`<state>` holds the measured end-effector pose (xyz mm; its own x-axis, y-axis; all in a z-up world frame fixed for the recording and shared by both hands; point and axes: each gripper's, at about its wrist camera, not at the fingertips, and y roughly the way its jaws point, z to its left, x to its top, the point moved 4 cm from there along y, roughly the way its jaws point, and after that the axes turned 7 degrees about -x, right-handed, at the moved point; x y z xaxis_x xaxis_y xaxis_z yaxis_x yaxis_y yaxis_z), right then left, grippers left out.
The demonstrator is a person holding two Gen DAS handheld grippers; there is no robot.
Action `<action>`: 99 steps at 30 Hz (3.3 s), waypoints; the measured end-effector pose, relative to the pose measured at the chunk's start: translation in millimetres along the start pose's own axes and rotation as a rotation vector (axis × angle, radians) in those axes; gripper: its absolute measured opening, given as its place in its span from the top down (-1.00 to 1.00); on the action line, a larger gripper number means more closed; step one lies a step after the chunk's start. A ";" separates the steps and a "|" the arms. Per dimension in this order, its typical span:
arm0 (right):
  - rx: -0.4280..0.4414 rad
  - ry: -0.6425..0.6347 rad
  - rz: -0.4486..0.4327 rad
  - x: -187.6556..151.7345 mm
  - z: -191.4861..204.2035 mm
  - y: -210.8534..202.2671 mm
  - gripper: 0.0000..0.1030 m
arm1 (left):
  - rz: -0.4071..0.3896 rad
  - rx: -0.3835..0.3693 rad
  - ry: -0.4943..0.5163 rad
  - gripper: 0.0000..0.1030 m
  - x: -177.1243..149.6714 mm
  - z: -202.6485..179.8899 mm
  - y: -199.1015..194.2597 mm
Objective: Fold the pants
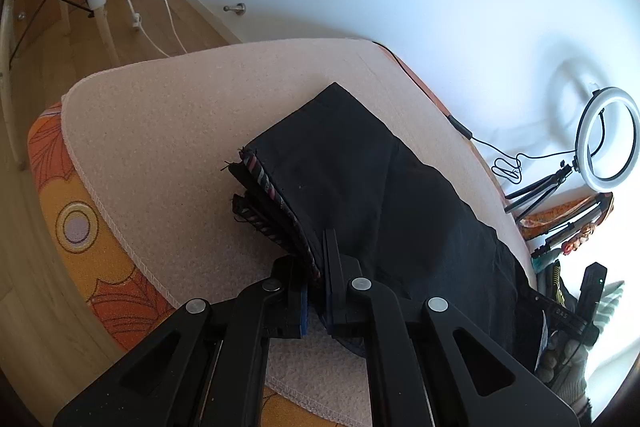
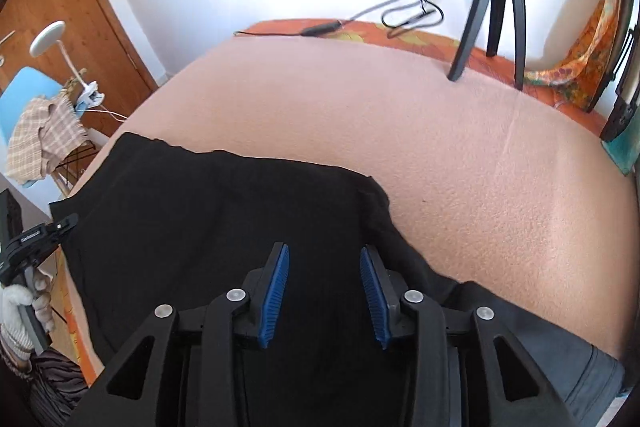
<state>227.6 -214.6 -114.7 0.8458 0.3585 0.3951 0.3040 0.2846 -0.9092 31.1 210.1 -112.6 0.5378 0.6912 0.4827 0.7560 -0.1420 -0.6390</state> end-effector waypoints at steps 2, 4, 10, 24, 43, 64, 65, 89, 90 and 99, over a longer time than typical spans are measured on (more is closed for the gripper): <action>0.003 -0.006 -0.008 2.0 -3.0 1.5 0.62 | 0.001 0.001 0.003 0.91 0.3 -0.8 -0.5; -0.037 -0.026 0.006 4.3 3.9 -1.2 0.58 | 0.005 0.003 -0.004 0.91 0.7 -0.8 -1.2; 0.082 -0.149 -0.060 18.6 83.8 -34.3 0.45 | 0.038 0.017 0.016 0.91 3.1 -4.0 -1.3; 0.216 -0.392 0.040 38.8 277.0 35.8 0.45 | 0.027 -0.041 -0.120 0.74 11.1 17.2 -2.8; 0.318 -0.112 0.028 32.8 205.2 -12.1 0.14 | -0.087 -0.024 0.258 0.89 17.9 -56.8 -14.9; 0.454 0.115 0.153 56.4 187.1 10.4 -0.25 | 0.055 -0.113 0.701 0.89 -71.5 -145.9 7.7; 0.443 0.122 0.158 56.3 185.2 13.1 -0.25 | 0.067 -0.110 0.724 0.89 -75.8 -148.2 9.2; 0.319 0.038 0.158 52.5 197.4 33.8 0.80 | 0.082 -0.042 0.849 0.84 -102.1 -156.3 3.3; 0.317 0.039 0.152 53.4 196.7 30.9 0.95 | 0.078 -0.034 0.856 0.80 -103.7 -157.3 3.2; 0.335 0.116 0.123 50.8 167.8 4.7 1.00 | 0.052 0.033 0.886 0.49 -106.7 -157.9 2.8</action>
<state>198.5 -45.9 -76.8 0.9170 0.3104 0.2504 0.0527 0.5280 -0.8476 34.8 24.0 -71.3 0.6729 -0.1196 0.7300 0.7186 -0.1284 -0.6834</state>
